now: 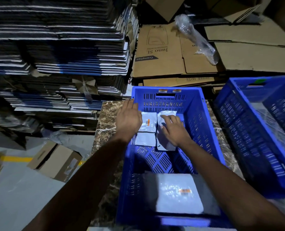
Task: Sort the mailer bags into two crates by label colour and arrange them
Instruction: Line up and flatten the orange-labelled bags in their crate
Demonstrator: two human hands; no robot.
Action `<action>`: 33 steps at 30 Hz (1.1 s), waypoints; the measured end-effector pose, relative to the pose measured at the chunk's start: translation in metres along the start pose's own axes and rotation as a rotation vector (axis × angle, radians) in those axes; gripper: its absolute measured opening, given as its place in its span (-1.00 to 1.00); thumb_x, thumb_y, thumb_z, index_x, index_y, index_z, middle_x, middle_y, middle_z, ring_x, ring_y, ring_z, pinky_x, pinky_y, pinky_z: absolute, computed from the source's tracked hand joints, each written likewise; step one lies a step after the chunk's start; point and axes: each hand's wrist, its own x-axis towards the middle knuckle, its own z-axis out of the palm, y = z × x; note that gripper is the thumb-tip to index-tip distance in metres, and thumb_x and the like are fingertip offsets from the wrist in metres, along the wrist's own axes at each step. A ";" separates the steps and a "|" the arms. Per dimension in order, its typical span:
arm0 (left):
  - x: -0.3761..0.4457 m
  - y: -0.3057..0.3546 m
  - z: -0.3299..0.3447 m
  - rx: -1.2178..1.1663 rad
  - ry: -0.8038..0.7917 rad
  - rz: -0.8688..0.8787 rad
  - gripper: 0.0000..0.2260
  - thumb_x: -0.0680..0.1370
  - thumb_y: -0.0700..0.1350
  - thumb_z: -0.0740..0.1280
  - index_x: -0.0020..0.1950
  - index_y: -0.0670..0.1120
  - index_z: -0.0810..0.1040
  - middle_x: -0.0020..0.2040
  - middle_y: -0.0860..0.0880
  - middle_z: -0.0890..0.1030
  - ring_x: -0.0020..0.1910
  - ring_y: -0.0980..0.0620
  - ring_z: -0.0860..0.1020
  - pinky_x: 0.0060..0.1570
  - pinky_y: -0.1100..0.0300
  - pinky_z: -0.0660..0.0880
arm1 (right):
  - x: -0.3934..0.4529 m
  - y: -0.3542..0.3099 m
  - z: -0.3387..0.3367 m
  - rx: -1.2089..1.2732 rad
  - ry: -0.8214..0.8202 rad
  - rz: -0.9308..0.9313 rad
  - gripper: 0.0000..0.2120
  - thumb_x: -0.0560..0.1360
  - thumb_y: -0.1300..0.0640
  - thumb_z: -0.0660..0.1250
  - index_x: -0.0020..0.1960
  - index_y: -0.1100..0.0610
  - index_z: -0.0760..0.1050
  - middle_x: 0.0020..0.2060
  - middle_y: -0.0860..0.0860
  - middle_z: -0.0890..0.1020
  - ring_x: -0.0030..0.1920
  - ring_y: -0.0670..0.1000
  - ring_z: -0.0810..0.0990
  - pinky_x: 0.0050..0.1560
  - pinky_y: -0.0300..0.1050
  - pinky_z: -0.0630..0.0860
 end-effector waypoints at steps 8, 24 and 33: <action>-0.023 -0.004 0.000 -0.157 -0.166 0.024 -0.46 0.66 0.06 0.13 0.59 -0.14 0.15 0.62 -0.13 0.04 0.59 -0.12 0.04 0.54 -0.02 0.05 | -0.103 -0.027 -0.063 0.293 -0.318 -0.079 -0.78 0.49 -0.19 0.37 0.02 -0.08 0.57 -0.19 -0.15 0.66 -0.17 -0.16 0.63 -0.05 -0.13 0.57; -0.101 0.004 -0.011 -0.680 0.122 0.054 -0.61 0.64 0.09 0.08 0.29 -0.03 0.57 0.15 -0.05 0.66 0.14 0.01 0.58 0.12 0.13 0.48 | -0.135 -0.036 -0.101 0.869 -0.128 -0.003 -0.68 0.43 0.17 0.56 -0.22 0.09 0.38 -0.35 -0.05 0.29 -0.30 -0.07 0.26 -0.30 -0.18 0.22; -0.115 0.053 -0.044 -1.674 0.008 -0.326 -0.62 0.59 0.24 0.11 0.05 0.08 0.65 0.02 0.05 0.72 0.06 0.01 0.68 0.06 -0.04 0.60 | -0.121 -0.073 -0.089 0.796 0.343 0.188 -0.70 0.50 0.06 0.46 -0.16 0.11 0.34 -0.35 -0.09 0.35 -0.39 -0.14 0.30 -0.32 -0.22 0.28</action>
